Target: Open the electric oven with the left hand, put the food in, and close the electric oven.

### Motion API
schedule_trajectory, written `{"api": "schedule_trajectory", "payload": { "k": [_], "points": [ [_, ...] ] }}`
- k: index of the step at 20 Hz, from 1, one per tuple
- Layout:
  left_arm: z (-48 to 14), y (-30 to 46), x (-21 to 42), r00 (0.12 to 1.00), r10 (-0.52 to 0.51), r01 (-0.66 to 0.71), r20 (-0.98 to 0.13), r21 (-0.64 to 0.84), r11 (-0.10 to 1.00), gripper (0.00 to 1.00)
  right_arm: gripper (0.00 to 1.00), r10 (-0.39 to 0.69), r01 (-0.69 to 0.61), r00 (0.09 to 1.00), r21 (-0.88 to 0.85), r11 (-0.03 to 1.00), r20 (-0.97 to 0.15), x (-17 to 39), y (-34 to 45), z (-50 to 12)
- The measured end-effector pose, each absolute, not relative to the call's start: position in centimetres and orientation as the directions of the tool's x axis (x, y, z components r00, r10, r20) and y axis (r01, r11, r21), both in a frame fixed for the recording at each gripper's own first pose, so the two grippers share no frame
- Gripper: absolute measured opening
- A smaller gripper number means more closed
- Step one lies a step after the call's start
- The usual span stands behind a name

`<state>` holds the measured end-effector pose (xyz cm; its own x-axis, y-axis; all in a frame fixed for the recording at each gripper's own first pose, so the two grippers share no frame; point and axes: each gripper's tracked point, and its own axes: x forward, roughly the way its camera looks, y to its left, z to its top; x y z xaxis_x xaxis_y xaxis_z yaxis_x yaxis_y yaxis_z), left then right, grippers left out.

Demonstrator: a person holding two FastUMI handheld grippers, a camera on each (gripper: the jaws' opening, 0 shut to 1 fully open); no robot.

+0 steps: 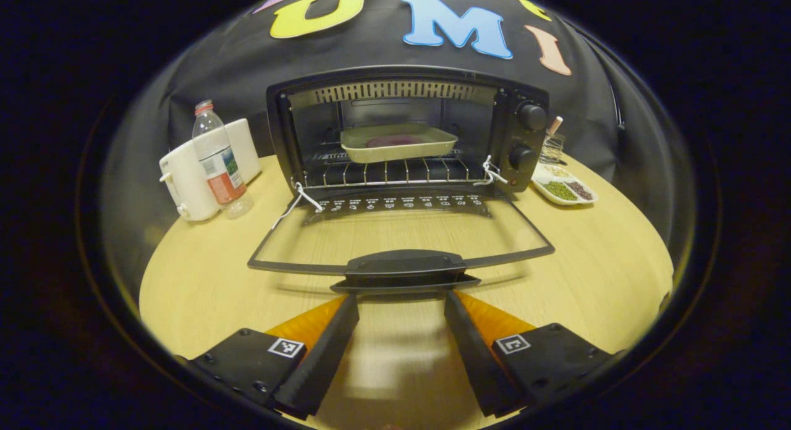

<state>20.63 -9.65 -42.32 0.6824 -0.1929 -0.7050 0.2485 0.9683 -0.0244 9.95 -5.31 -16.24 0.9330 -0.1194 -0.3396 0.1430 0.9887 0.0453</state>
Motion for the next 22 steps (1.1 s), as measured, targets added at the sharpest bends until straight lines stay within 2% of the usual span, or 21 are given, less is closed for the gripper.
{"api": "schedule_trajectory", "payload": {
  "k": [4,5,8,9,10,11,12,13,14,15,16,20,21,22],
  "points": [
    [-41.0,-9.6,20.7,0.714,-0.176,0.255,-0.678,0.018,0.967,0.96,0.98,-0.095,0.116,0.94,0.044,0.992,-0.328,10.4,-4.7,-15.9],
    [-40.3,-9.6,20.8,0.725,-0.179,0.26,-0.665,0.024,0.965,1.0,0.98,-0.088,0.109,0.942,0.049,0.993,-0.323,10.5,-4.4,-15.8],
    [-38.4,-9.4,20.9,0.749,-0.19,0.261,-0.635,0.019,0.965,1.0,0.98,-0.069,0.092,0.943,0.056,0.994,-0.325,10.7,-3.6,-16.2],
    [-37.7,-9.3,21.2,0.757,-0.193,0.262,-0.624,0.019,0.965,0.96,0.98,-0.063,0.086,0.944,0.059,0.995,-0.324,10.7,-3.4,-16.2],
    [-37.0,-9.2,21.4,0.767,-0.196,0.262,-0.611,0.019,0.965,0.96,0.98,-0.059,0.083,0.945,0.062,0.995,-0.322,10.8,-3.2,-16.1],
    [-36.1,-9.0,21.9,0.778,-0.199,0.261,-0.596,0.017,0.965,1.0,0.98,-0.054,0.078,0.946,0.063,0.995,-0.32,10.6,-3.0,-16.1],
    [-35.5,-9.0,22.3,0.787,-0.202,0.257,-0.583,0.011,0.966,0.91,0.98,-0.051,0.074,0.946,0.059,0.996,-0.319,10.7,-3.0,-16.0],
    [-35.0,-9.2,22.8,0.793,-0.204,0.249,-0.574,-0.001,0.969,0.96,0.98,-0.051,0.072,0.946,0.054,0.996,-0.319,10.7,-3.1,-16.0],
    [-34.4,-9.5,23.4,0.796,-0.206,0.237,-0.569,-0.02,0.971,0.96,0.98,-0.051,0.071,0.946,0.053,0.996,-0.319,10.8,-3.2,-16.0],
    [-34.0,-9.7,23.7,0.8,-0.207,0.225,-0.564,-0.039,0.974,0.91,0.98,-0.053,0.074,0.946,0.053,0.996,-0.321,10.8,-3.3,-16.1],
    [-33.6,-9.8,24.0,0.804,-0.208,0.216,-0.557,-0.052,0.975,0.96,0.98,-0.055,0.078,0.944,0.057,0.995,-0.325,10.7,-3.3,-16.2],
    [-31.7,-10.0,25.8,0.829,-0.211,0.216,-0.519,-0.051,0.975,0.96,0.98,-0.067,0.094,0.938,0.063,0.994,-0.341,10.6,-3.7,-16.7],
    [-31.3,-10.1,26.3,0.833,-0.213,0.213,-0.51,-0.058,0.975,0.91,0.98,-0.073,0.099,0.937,0.061,0.993,-0.343,10.6,-3.9,-16.8],
    [-30.7,-10.1,26.8,0.838,-0.214,0.209,-0.501,-0.068,0.976,0.96,0.98,-0.077,0.105,0.936,0.063,0.992,-0.345,10.5,-4.1,-16.7]
  ]
}}
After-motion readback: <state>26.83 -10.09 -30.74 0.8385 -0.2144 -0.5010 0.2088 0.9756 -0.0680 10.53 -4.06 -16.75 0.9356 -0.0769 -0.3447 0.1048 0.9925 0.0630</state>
